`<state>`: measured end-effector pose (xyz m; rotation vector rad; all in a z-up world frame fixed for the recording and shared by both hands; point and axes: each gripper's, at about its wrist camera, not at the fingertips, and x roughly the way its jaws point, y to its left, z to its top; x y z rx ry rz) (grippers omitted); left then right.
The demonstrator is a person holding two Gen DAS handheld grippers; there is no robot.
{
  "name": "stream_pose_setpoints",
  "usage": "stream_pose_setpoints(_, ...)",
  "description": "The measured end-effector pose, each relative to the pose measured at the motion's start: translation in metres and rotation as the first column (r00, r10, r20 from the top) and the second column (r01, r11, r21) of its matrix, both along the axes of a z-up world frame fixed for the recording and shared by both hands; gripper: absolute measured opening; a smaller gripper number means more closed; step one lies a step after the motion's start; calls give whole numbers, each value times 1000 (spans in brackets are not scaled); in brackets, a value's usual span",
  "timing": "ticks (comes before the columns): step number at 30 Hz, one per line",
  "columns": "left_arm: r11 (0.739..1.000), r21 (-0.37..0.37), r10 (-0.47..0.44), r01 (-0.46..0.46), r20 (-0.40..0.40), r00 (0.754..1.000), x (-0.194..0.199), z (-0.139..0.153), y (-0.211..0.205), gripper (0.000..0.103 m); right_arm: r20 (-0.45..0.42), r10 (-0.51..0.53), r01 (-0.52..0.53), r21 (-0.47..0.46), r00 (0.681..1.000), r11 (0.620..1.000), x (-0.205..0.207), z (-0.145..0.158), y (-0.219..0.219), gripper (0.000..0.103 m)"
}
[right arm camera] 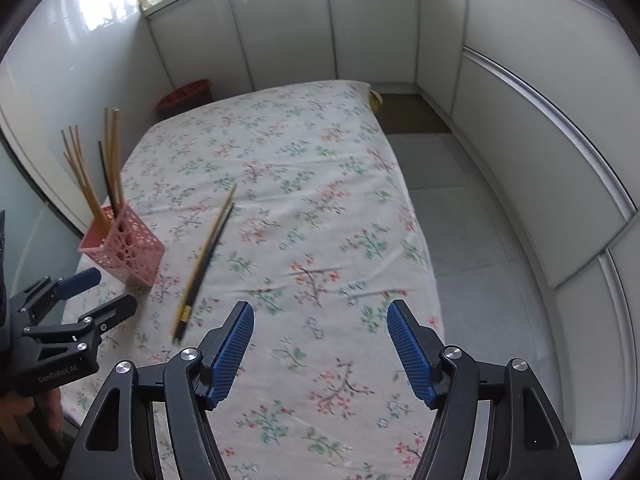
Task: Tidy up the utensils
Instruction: 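Move both tools back to the last wooden and black sticks and grasp the wooden one with the left tool, then lift the wooden stick with the left tool while the right tool reaches for the black stick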
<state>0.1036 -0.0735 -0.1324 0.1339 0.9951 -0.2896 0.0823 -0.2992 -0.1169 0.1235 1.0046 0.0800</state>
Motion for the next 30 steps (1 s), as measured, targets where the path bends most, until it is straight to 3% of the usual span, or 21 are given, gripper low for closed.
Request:
stream_pose_setpoints(3, 1000, 22, -9, 8, 10, 1000, 7, -3, -14, 74, -16, -38, 39, 29, 999, 999, -2, -3, -16, 71)
stream_pose_setpoints(6, 999, 34, -42, 41, 9, 999, 16, -9, -29, 58, -18, -66, 67, 45, 998, 997, -1, -4, -29, 72)
stream_pose_setpoints(8, 997, 46, -59, 59, -6, 998, 26, -18, -39, 36, -14, -76, 77, 54, 997, 996, 0, -5, -34, 74)
stream_pose_setpoints(10, 994, 88, -57, 58, -16, 998, 37, -27, -49, 24, -16, -81, 82, 58, 997, 995, 2, -7, -38, 74)
stream_pose_setpoints(15, 994, 109, -25, 26, -14, 1000, 68, -38, -60, 21, -57, -76, 81, 75, 995, 994, 10, -16, -39, 74)
stream_pose_setpoints(18, 990, 137, 10, -9, -4, 1000, 90, -42, -64, 14, -69, -61, 67, 92, 996, 994, 18, -18, -38, 74)
stream_pose_setpoints(23, 976, 211, 42, -44, 18, 999, 122, -55, -72, 9, -72, -49, 59, 145, 996, 988, 28, -15, -38, 75)
stream_pose_setpoints(30, 968, 232, 97, -98, 16, 995, 151, -57, -66, 6, -70, -36, 45, 126, 997, 991, 33, -16, -43, 75)
